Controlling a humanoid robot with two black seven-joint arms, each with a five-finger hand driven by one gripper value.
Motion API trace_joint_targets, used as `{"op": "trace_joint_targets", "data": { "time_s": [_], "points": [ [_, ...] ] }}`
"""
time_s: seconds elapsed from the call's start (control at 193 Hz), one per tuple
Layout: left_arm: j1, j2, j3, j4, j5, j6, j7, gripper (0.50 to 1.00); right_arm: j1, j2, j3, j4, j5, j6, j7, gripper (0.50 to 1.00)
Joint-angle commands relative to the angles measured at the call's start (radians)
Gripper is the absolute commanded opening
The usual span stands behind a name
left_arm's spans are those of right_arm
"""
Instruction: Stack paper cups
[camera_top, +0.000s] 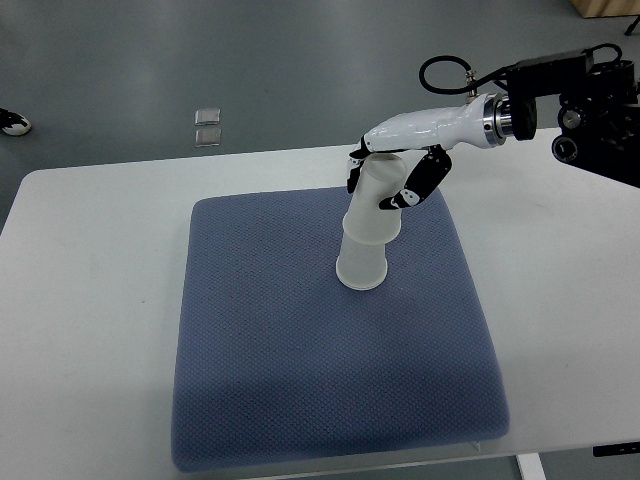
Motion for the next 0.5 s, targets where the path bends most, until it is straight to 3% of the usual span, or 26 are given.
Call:
{"op": "trace_joint_targets", "data": {
  "time_s": [0.0,0.145,0.244,0.337,0.493],
  "points": [
    [0.0,0.0,0.0,0.001,0.0,0.0,0.0,1.0,-0.011,0.016,0.002,-0.004,-0.004,-0.002,0.001,0.646],
    [0.001,0.0,0.0,0.0,0.0,0.0,0.0,1.0,-0.025,0.021,0.005,-0.004,0.001,-0.015,0.001,0.682],
    [0.001,0.0,0.0,0.0,0.0,0.0,0.0,1.0,-0.027,0.021,0.011,-0.002,0.011,-0.015,0.001,0.766],
    [0.0,0.0,0.0,0.0,0.0,0.0,0.0,1.0,-0.027,0.019,0.013,-0.002,0.014,-0.013,0.001,0.895],
    [0.001,0.0,0.0,0.0,0.0,0.0,0.0,1.0,-0.025,0.016,0.013,-0.002,0.016,-0.008,0.001,0.899]
  ]
}}
